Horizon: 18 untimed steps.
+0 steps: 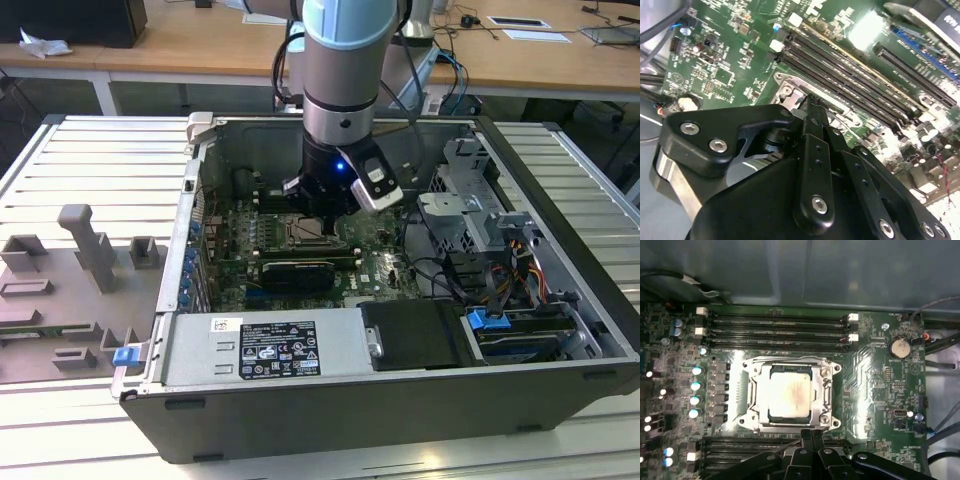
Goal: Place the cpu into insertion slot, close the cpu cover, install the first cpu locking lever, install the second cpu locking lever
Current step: 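Install the second cpu locking lever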
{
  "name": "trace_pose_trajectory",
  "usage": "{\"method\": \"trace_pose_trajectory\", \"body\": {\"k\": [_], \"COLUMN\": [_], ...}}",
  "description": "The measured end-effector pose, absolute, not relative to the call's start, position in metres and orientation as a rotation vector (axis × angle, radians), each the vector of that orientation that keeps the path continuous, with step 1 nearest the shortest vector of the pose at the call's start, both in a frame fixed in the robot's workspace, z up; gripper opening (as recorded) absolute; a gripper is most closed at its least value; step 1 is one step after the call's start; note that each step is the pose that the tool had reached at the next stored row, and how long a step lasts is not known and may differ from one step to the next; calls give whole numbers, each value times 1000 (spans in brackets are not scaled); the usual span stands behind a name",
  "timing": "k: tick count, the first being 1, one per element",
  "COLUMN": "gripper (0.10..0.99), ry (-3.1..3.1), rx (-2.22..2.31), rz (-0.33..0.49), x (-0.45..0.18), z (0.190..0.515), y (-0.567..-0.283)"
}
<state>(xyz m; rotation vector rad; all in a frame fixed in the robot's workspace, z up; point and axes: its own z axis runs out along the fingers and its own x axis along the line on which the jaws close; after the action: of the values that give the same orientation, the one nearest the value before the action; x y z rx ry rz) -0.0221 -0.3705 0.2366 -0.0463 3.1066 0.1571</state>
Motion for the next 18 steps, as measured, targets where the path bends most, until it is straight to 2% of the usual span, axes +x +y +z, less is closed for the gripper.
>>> {"method": "trace_pose_trajectory", "body": {"k": [4,6,7,18], "gripper": [106,106,106,106], "ry": [3115,3108,3107,3099], "rx": [-45,-45,-44,-43], "rz": [174,259,277,347], "x": [-22,-22,-22,-23], "z": [236,236,236,236], "y": [-379,-382,-384,-396]}}
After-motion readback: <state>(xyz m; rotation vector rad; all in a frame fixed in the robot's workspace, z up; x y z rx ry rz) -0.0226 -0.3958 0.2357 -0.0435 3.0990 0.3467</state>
